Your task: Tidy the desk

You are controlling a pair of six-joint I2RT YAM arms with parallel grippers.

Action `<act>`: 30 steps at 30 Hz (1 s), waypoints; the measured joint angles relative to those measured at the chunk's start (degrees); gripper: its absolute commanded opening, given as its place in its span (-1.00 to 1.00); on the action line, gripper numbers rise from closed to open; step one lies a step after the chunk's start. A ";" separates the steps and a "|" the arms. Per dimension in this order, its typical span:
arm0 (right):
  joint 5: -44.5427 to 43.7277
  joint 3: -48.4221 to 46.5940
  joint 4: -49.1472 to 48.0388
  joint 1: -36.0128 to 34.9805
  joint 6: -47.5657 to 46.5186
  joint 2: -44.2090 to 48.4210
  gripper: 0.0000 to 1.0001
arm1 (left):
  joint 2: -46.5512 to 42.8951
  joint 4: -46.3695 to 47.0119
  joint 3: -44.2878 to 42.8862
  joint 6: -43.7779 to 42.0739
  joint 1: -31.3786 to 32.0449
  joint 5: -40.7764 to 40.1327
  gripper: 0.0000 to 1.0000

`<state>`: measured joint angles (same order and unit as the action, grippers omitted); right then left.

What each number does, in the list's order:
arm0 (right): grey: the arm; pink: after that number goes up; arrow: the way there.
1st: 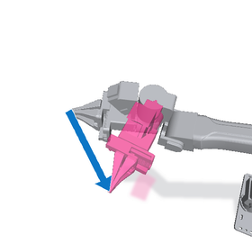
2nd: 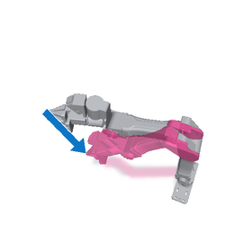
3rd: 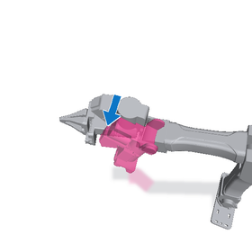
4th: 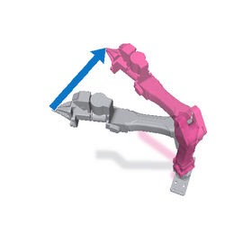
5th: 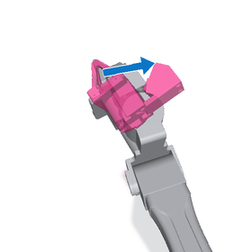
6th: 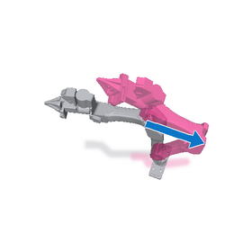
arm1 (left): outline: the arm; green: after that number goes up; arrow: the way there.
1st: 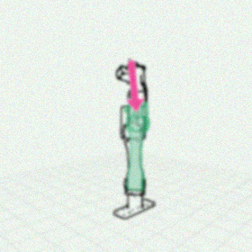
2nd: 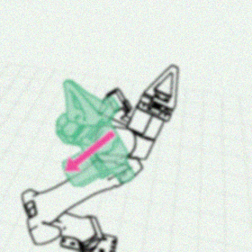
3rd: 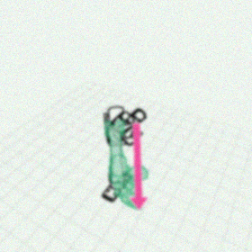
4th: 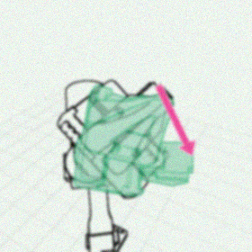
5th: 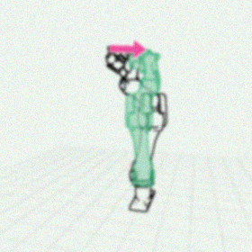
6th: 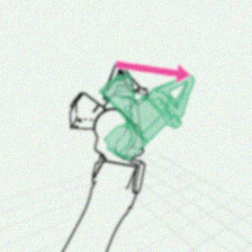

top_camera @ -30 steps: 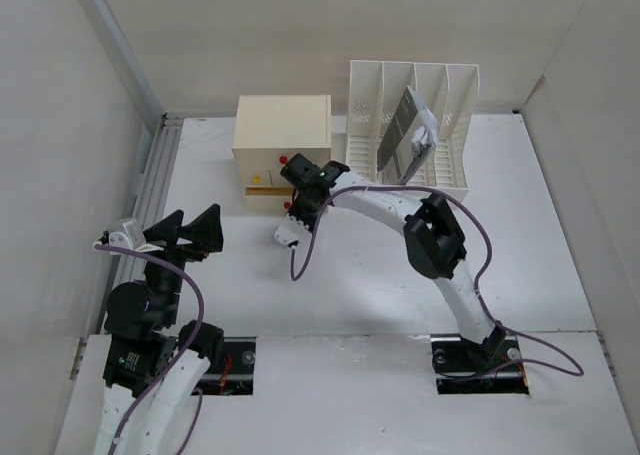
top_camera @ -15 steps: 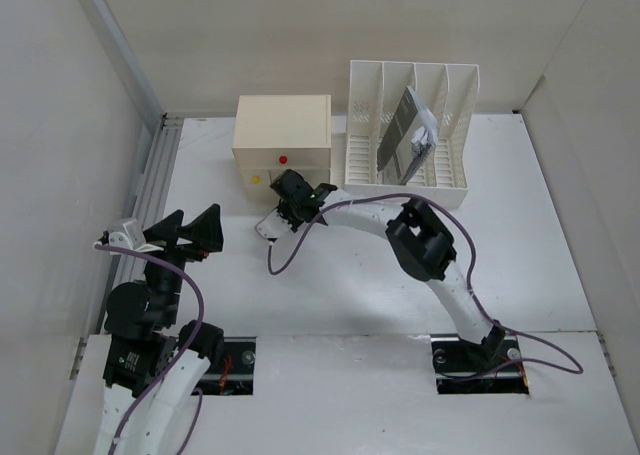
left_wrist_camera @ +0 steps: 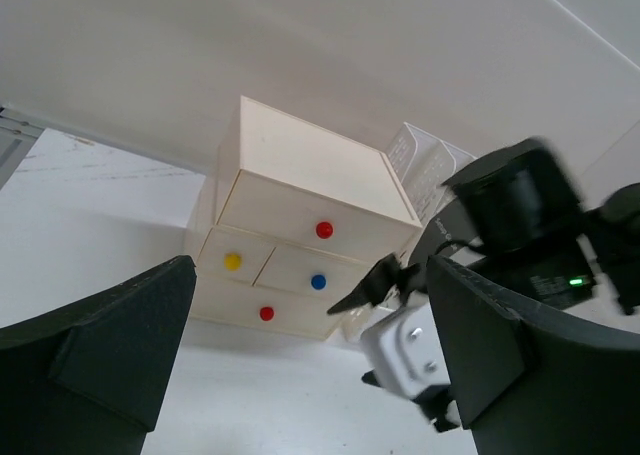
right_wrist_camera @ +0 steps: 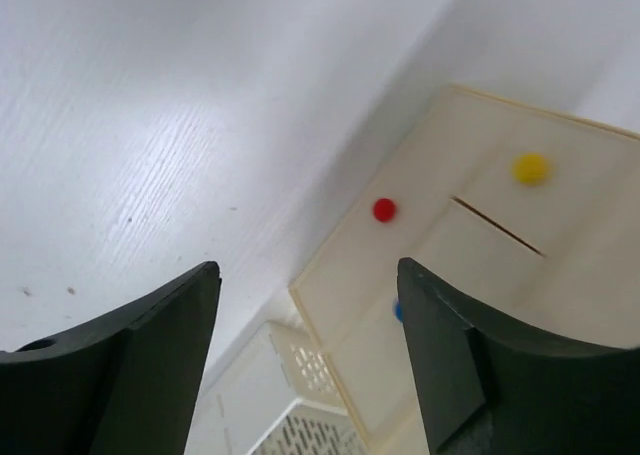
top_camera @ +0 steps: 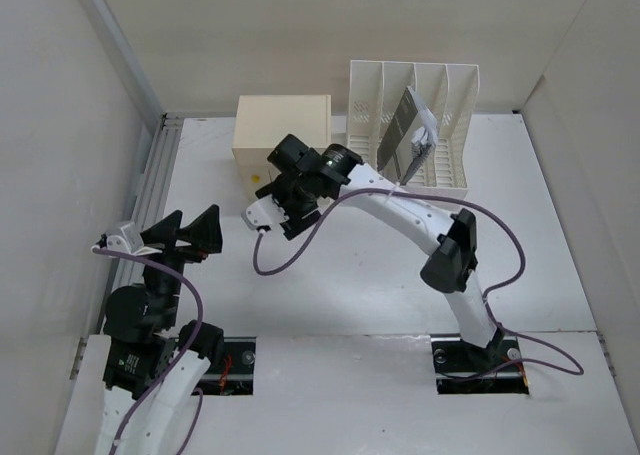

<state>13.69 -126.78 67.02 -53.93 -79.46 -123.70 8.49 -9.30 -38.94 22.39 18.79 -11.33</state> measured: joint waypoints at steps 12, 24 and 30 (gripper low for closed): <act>-27.23 -7.96 -2.49 -0.04 38.42 14.82 1.00 | -2.40 0.66 0.26 -0.04 0.00 1.57 1.00; -32.98 -25.40 -7.13 17.90 50.23 26.77 1.00 | 0.39 1.38 0.63 -0.50 0.00 5.77 1.00; -31.15 -31.52 -7.58 22.49 52.96 30.34 1.00 | 1.22 1.81 0.98 -0.52 0.00 6.91 1.00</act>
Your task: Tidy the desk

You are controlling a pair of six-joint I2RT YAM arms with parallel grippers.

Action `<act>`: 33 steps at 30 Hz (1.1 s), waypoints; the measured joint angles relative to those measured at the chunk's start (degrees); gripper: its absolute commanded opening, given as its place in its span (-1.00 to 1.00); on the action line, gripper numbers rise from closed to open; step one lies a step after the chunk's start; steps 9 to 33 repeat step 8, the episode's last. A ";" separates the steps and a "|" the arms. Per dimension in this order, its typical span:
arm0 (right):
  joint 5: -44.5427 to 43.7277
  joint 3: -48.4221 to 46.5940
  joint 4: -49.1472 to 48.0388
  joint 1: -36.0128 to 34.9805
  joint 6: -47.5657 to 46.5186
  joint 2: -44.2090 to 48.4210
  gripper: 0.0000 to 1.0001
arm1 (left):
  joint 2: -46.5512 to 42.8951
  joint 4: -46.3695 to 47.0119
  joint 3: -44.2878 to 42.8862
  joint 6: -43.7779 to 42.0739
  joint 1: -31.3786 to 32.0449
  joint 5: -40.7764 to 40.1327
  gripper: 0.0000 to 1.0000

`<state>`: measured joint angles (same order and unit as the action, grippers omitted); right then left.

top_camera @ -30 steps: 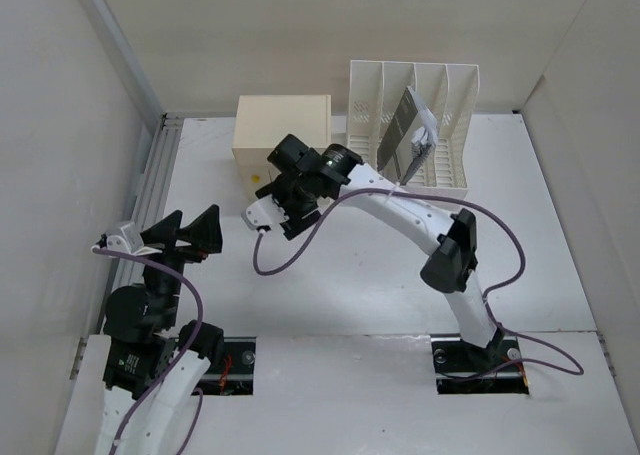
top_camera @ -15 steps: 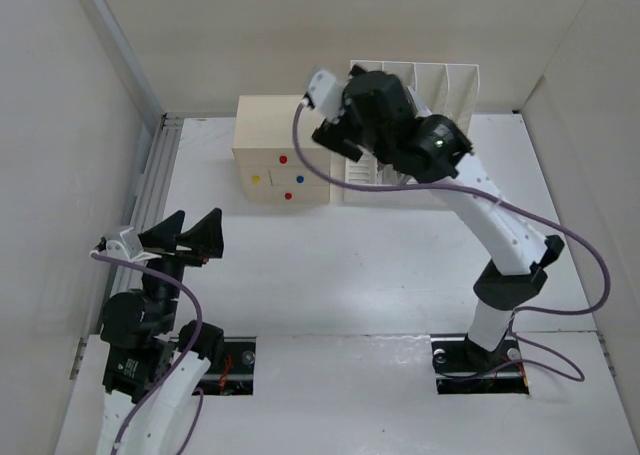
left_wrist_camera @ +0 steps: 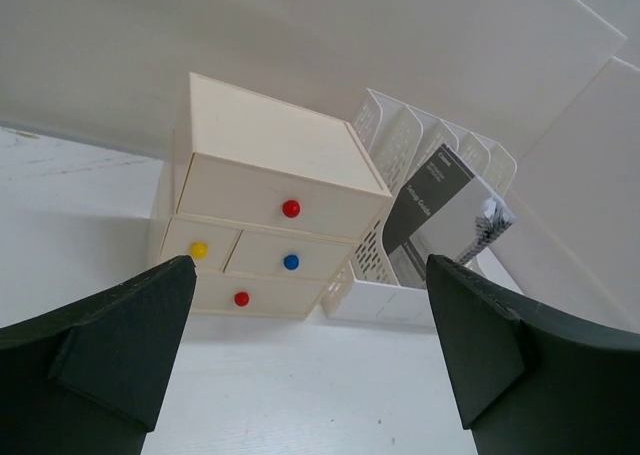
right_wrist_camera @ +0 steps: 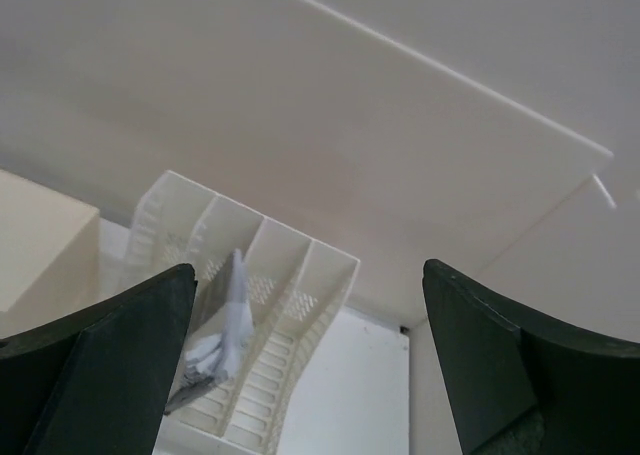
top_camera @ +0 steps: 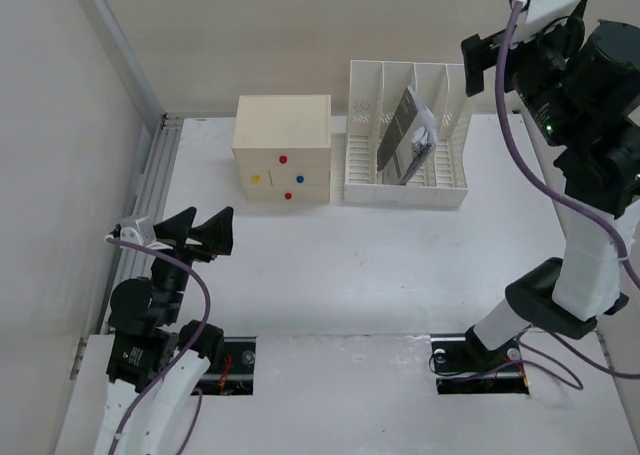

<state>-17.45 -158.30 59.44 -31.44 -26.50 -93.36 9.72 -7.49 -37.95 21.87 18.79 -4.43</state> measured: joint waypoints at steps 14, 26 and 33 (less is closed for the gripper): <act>7.41 56.04 -21.75 7.87 2.45 16.81 1.00 | 2.80 -0.04 0.02 -0.66 0.00 0.22 1.00; 7.41 56.04 -21.75 7.87 2.45 16.81 1.00 | 2.80 -0.04 0.02 -0.66 0.00 0.22 1.00; 7.41 56.04 -21.75 7.87 2.45 16.81 1.00 | 2.80 -0.04 0.02 -0.66 0.00 0.22 1.00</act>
